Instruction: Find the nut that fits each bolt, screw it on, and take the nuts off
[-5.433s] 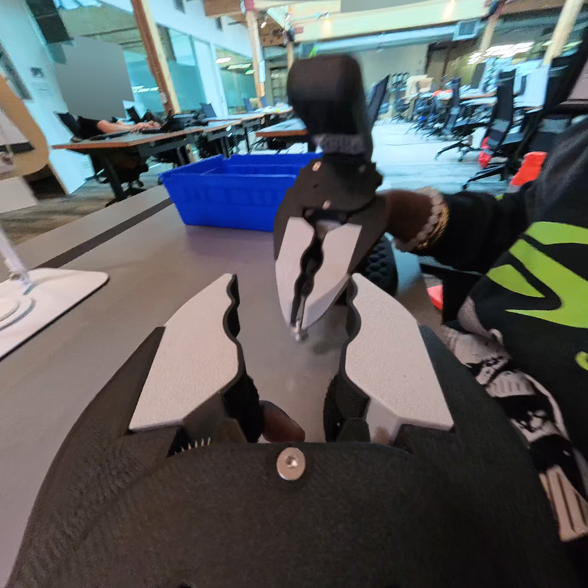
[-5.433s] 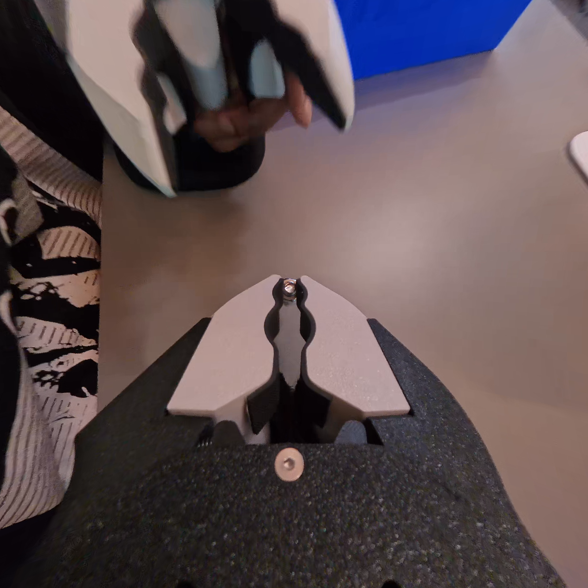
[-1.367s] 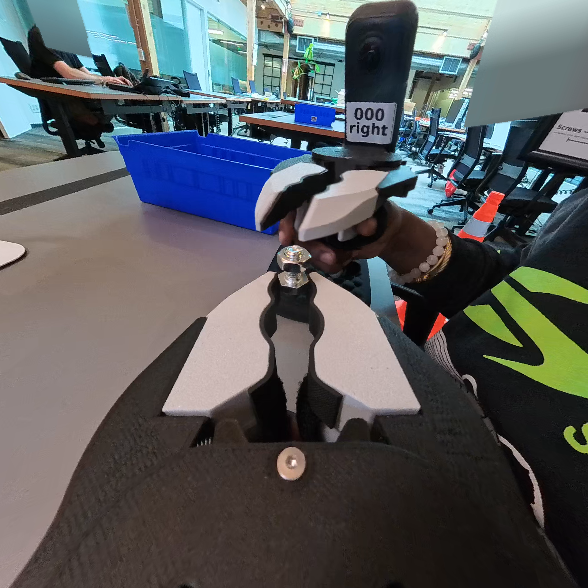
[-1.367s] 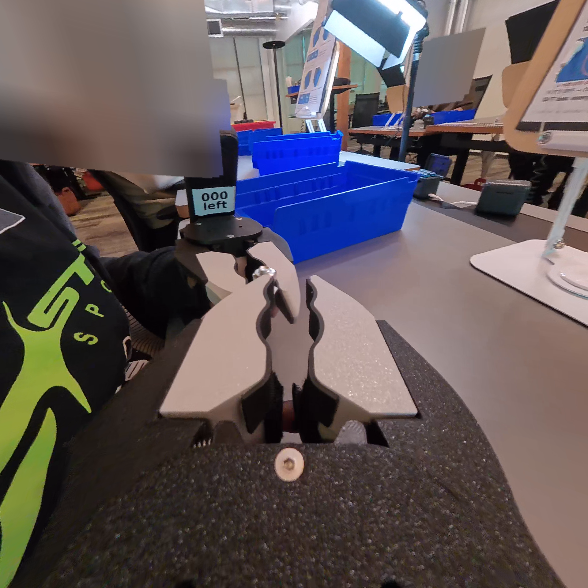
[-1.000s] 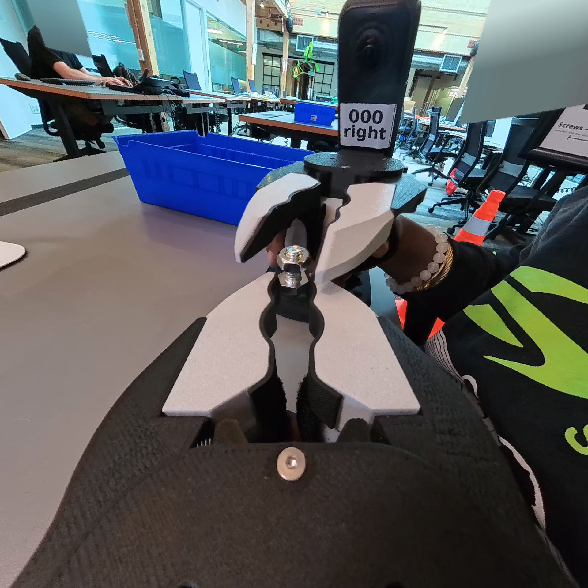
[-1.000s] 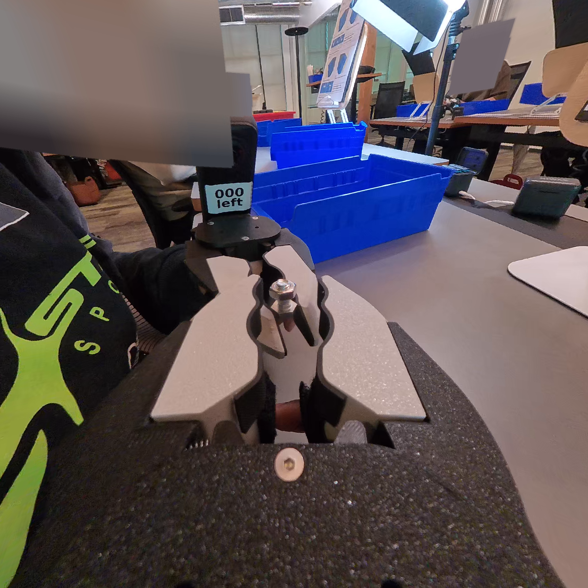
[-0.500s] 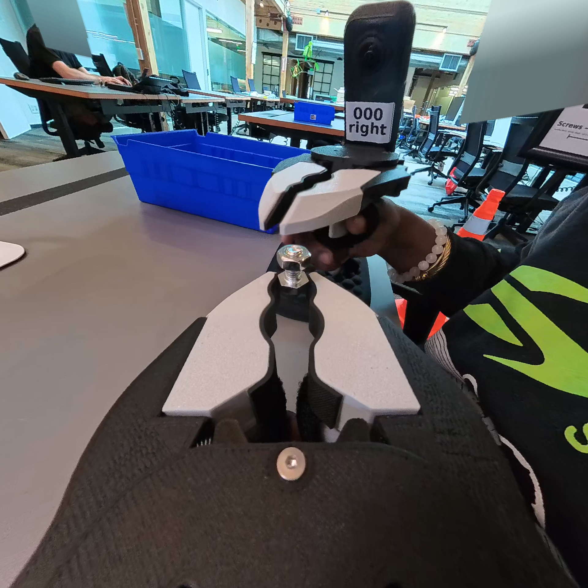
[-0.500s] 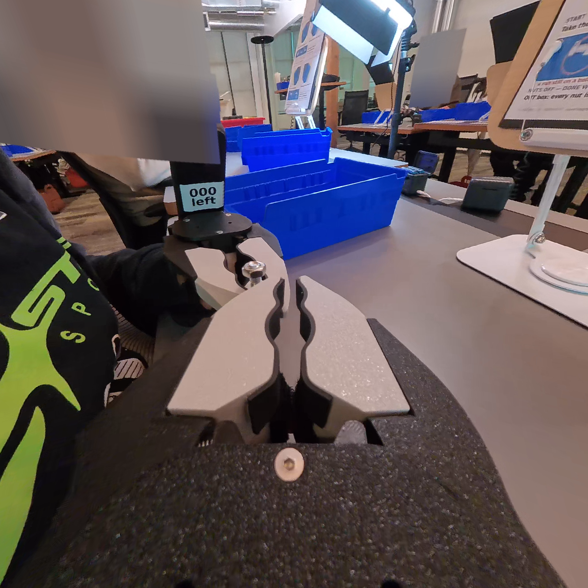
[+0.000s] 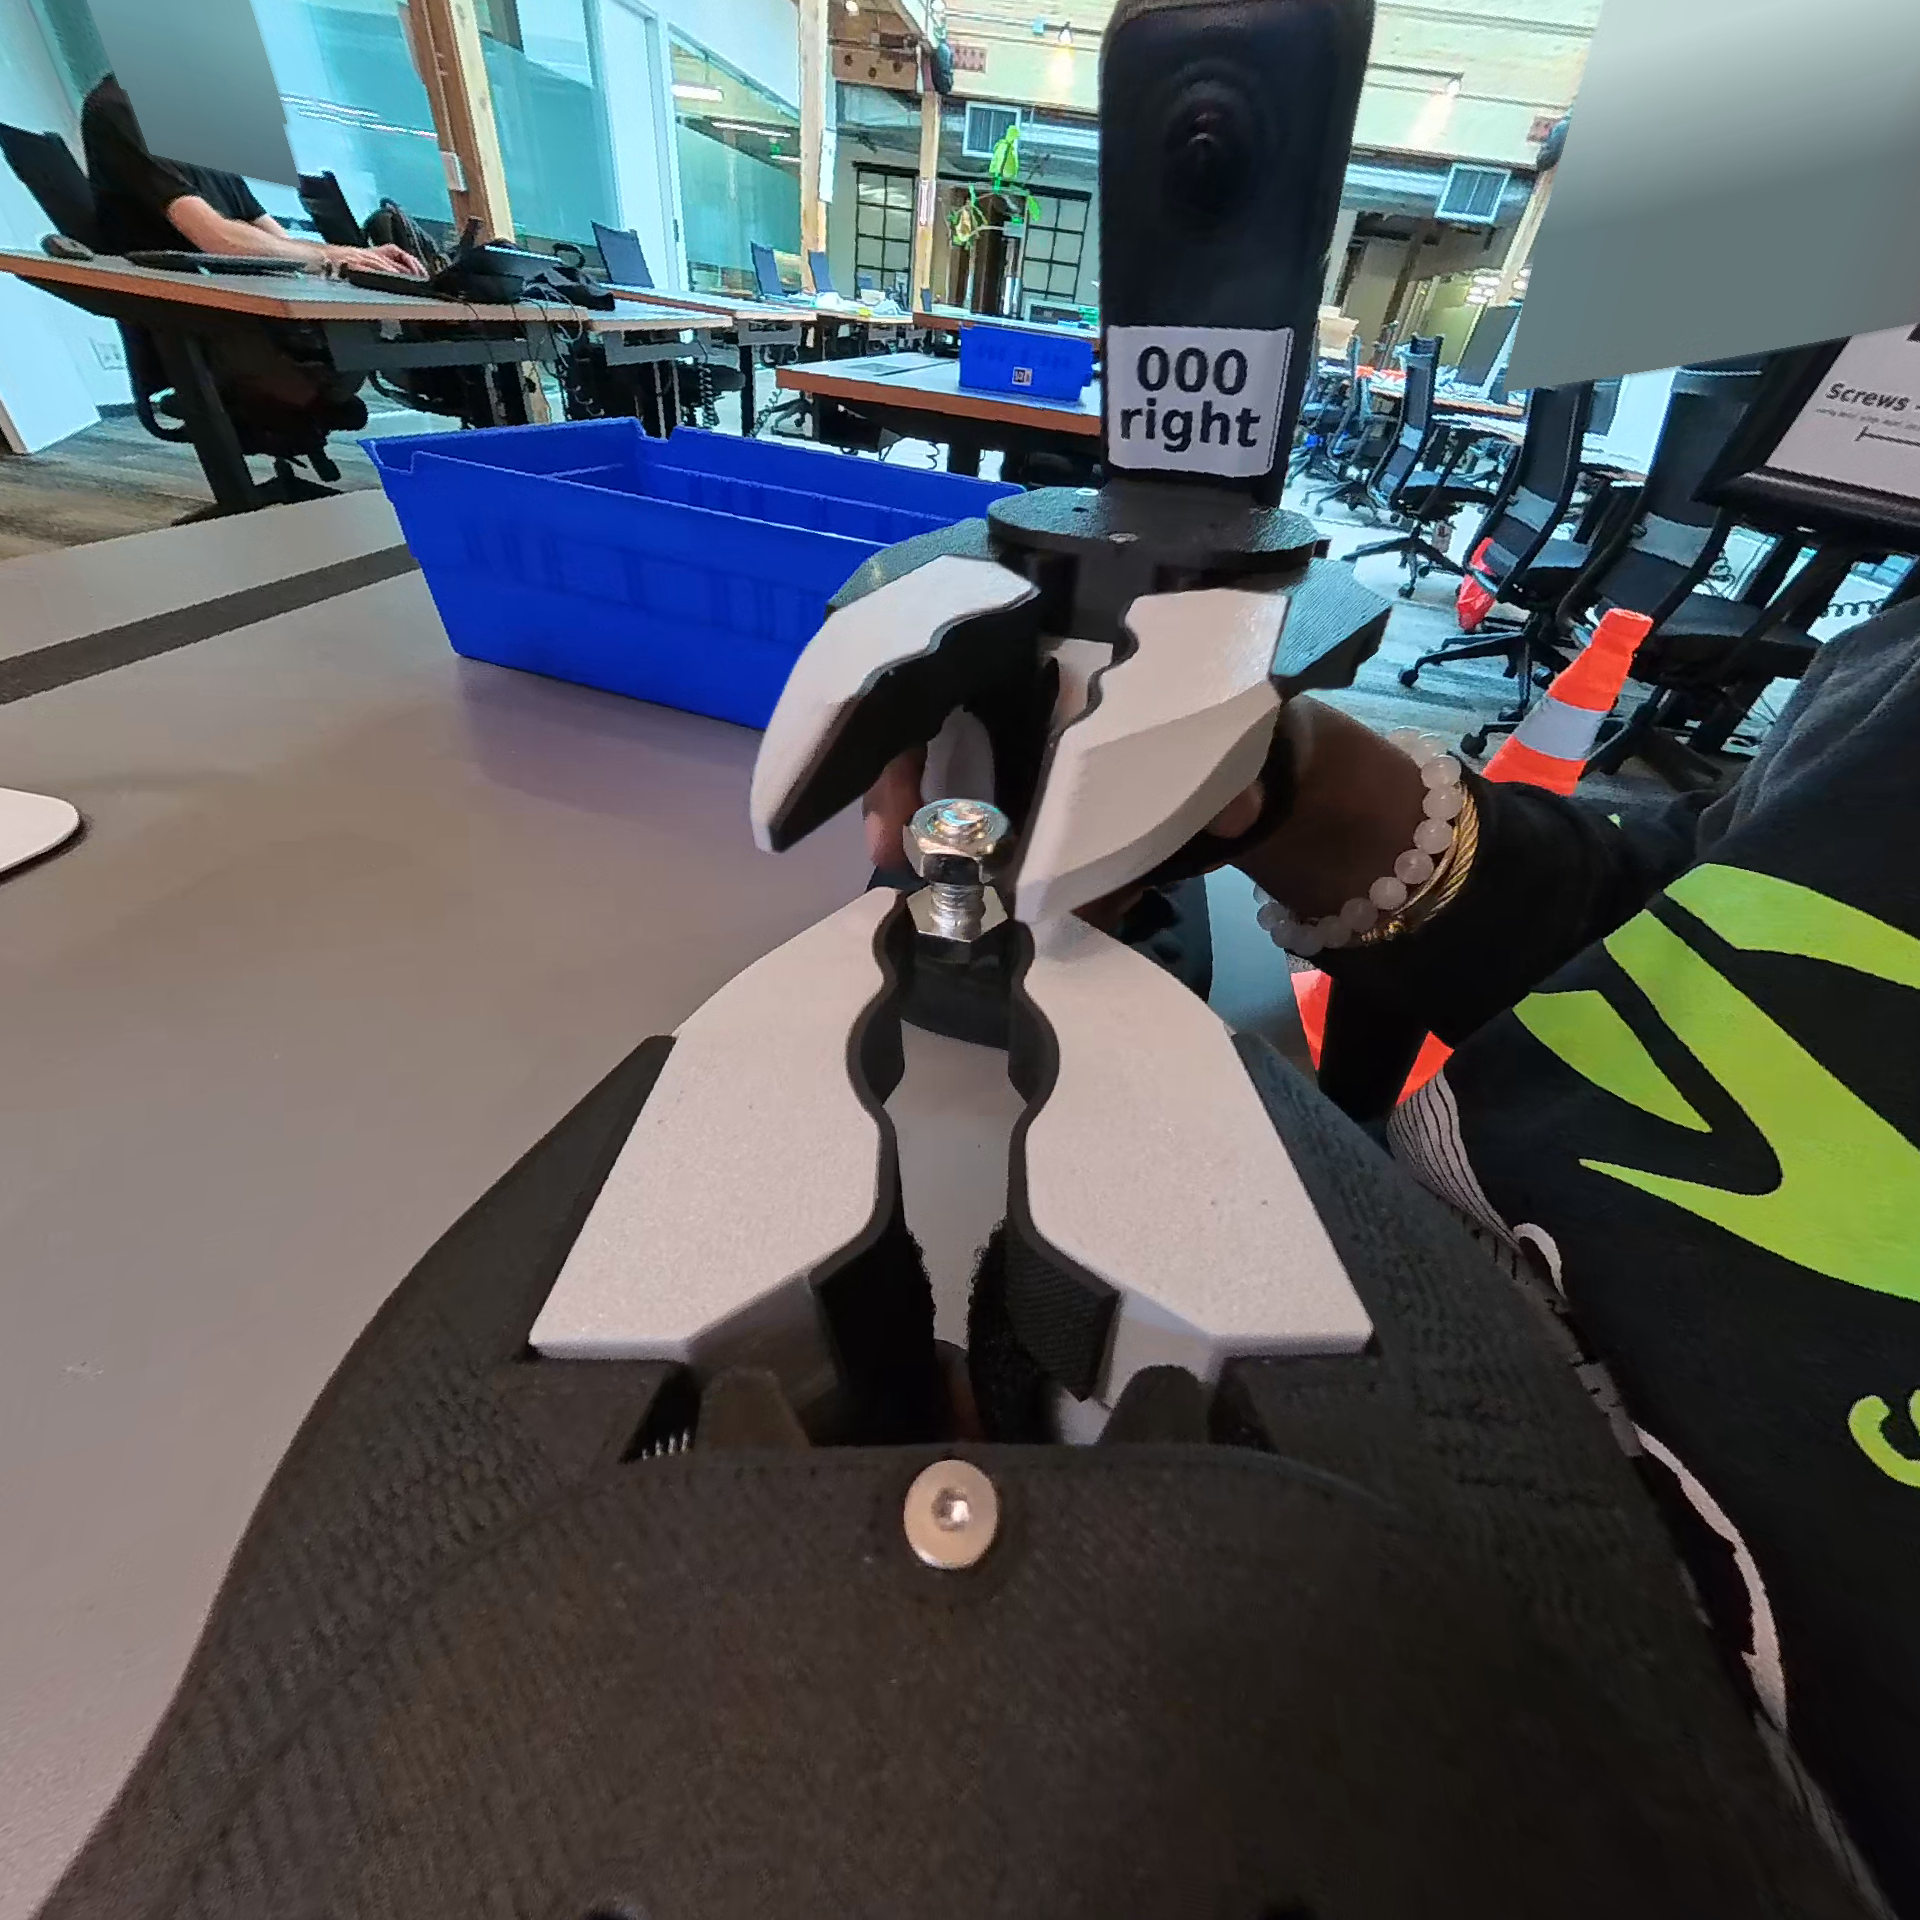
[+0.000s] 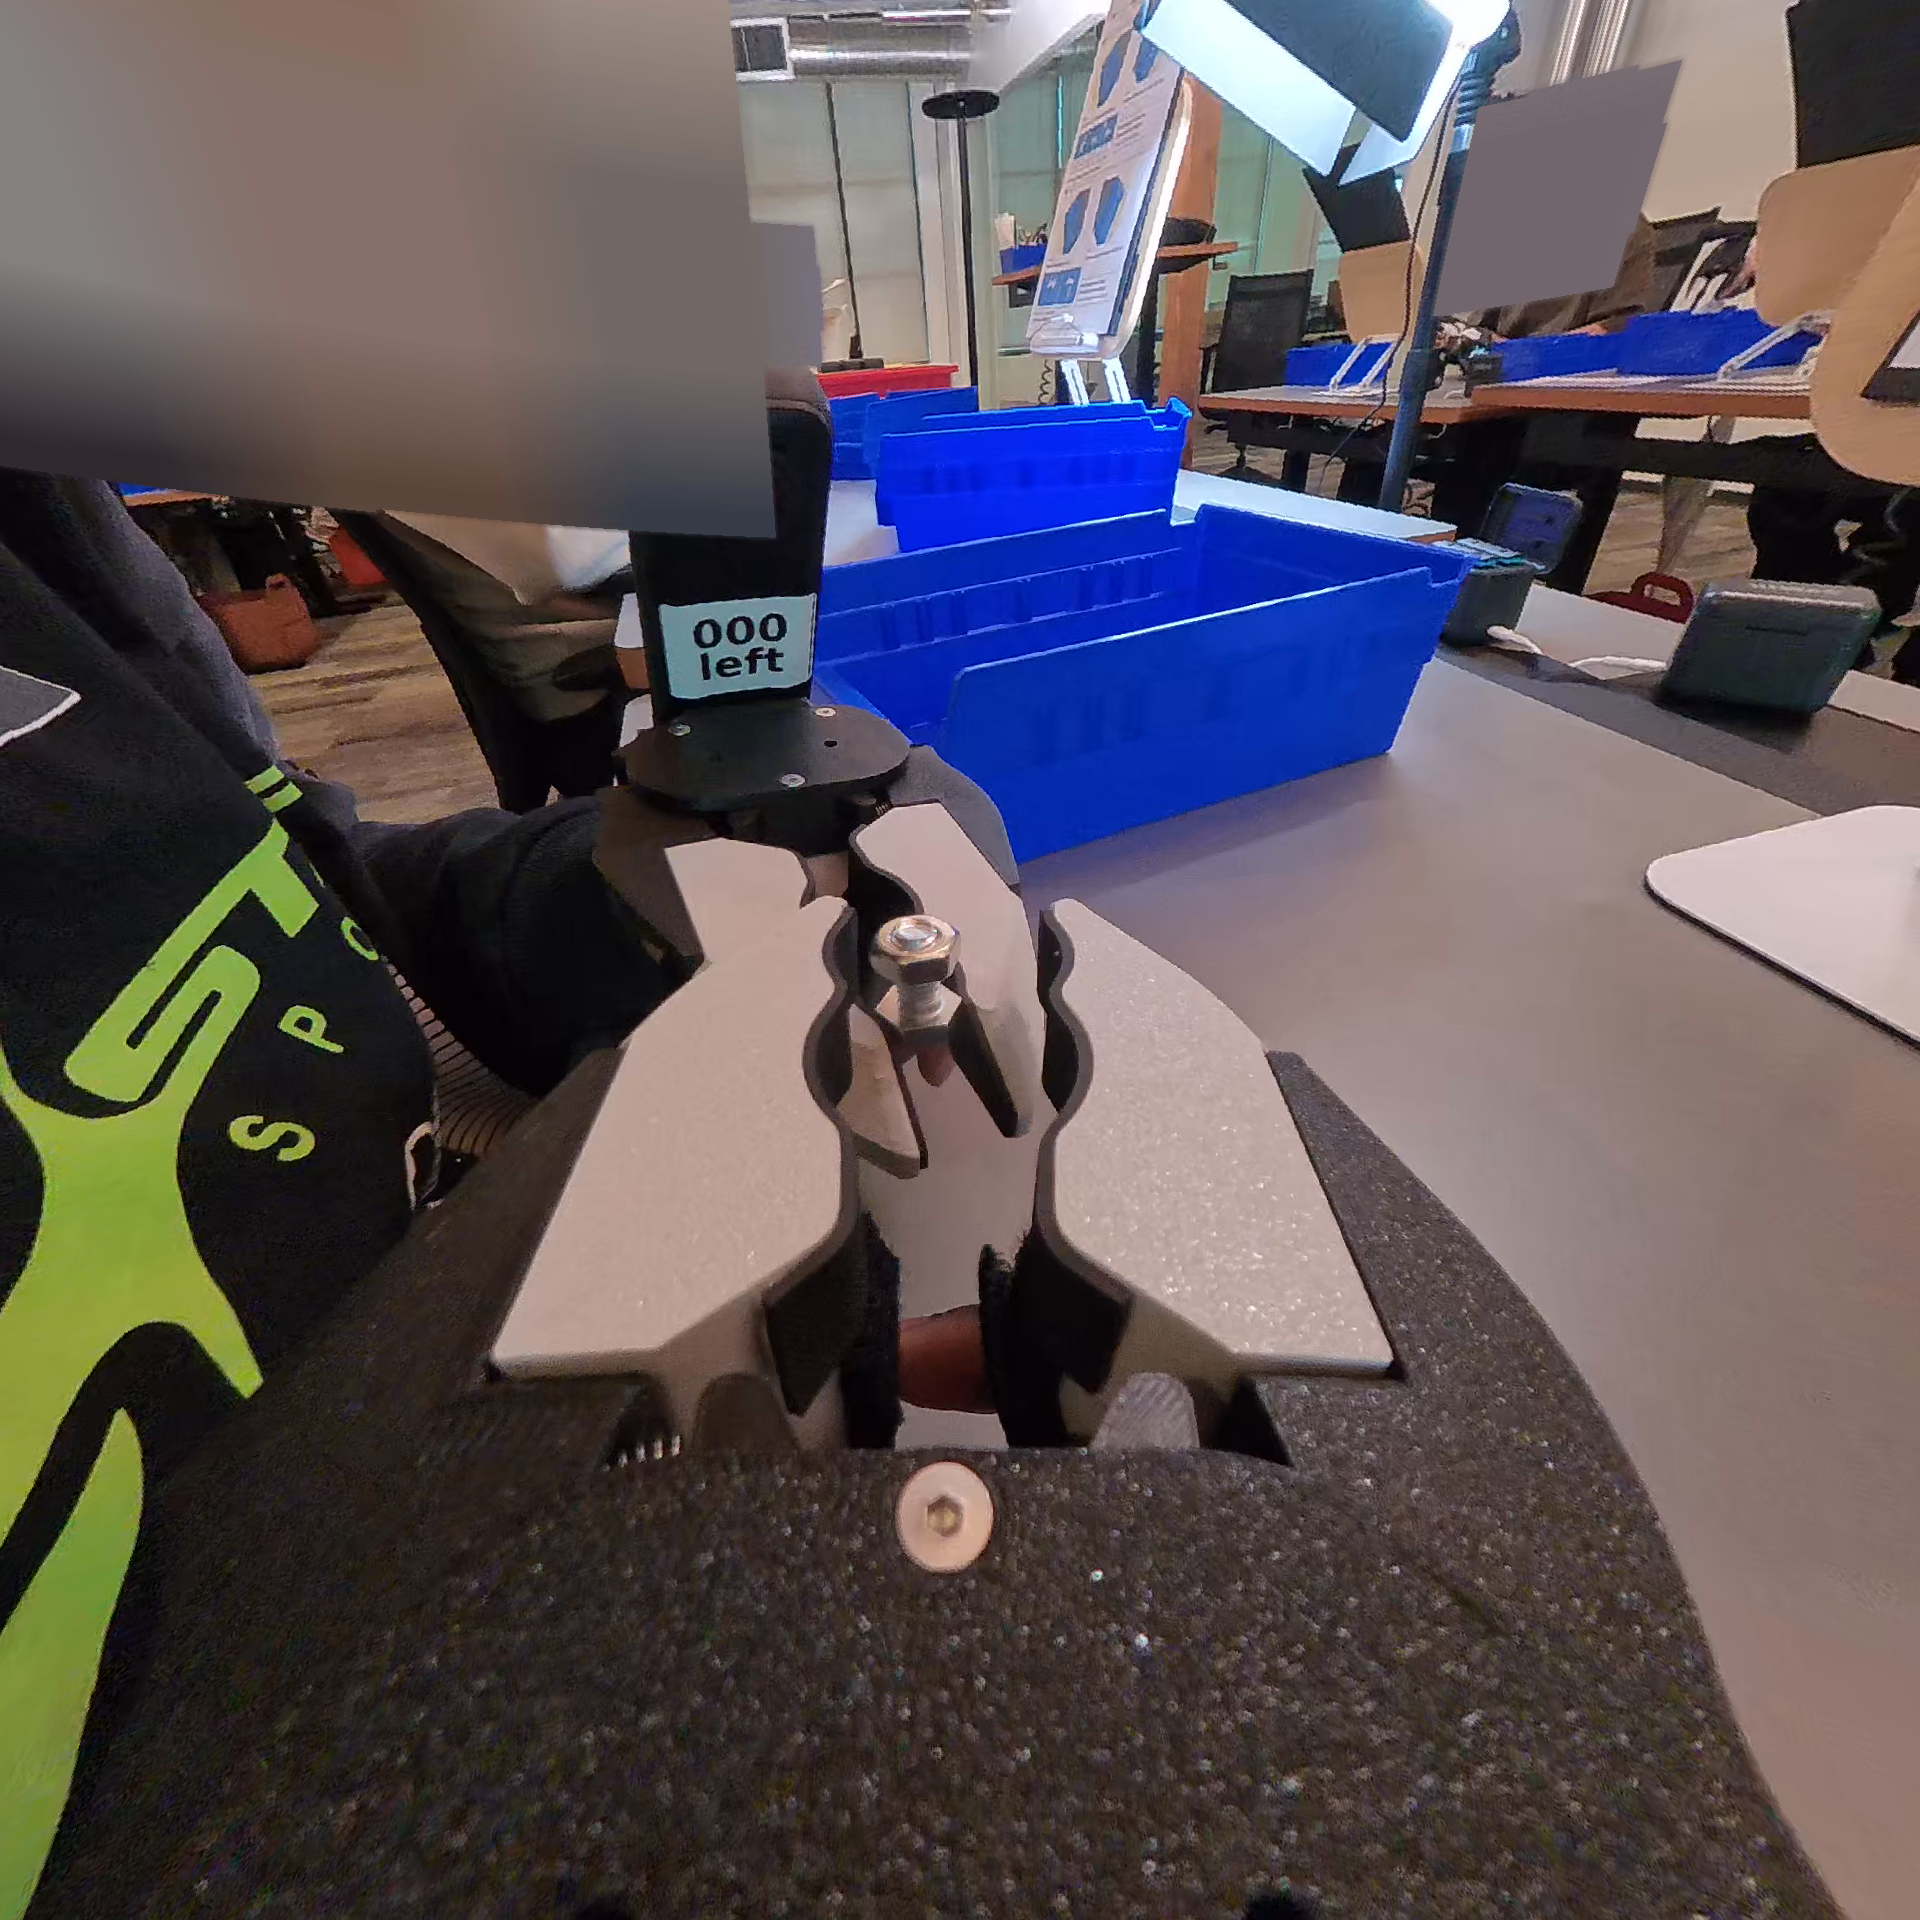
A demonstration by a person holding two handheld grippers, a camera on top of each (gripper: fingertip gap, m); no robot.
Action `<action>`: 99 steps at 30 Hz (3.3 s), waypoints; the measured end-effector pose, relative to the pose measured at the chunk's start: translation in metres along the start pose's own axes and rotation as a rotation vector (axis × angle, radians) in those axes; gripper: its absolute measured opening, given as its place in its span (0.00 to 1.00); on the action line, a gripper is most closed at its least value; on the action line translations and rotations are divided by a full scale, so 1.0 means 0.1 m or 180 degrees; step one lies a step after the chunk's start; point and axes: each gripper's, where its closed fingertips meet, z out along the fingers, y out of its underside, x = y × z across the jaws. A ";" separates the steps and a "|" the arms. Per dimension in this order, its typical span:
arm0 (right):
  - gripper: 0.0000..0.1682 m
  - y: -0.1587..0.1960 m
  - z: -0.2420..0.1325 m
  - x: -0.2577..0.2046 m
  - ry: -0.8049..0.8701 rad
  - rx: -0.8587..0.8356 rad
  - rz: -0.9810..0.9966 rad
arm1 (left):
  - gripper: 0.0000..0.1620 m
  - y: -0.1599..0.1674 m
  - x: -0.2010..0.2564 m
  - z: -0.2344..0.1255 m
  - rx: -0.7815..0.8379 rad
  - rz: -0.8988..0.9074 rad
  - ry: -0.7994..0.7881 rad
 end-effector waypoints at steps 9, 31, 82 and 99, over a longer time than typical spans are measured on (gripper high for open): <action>0.13 -0.01 -0.19 0.07 0.0117 0.0002 -0.0050 | 0.09 -0.01 0.00 -0.01 0.0021 -0.0016 0.0003; 0.19 -0.02 -0.07 0.03 0.0027 0.0067 -0.0028 | 0.10 0.00 0.00 0.00 -0.0003 0.0000 0.0007; 0.19 -0.02 -0.07 0.01 0.0013 0.0051 -0.0118 | 0.09 0.00 0.00 -0.01 -0.0012 0.0014 0.0021; 0.21 -0.06 -0.14 0.01 0.0007 0.0124 -0.0097 | 0.09 0.01 0.00 -0.01 -0.0024 0.0016 0.0015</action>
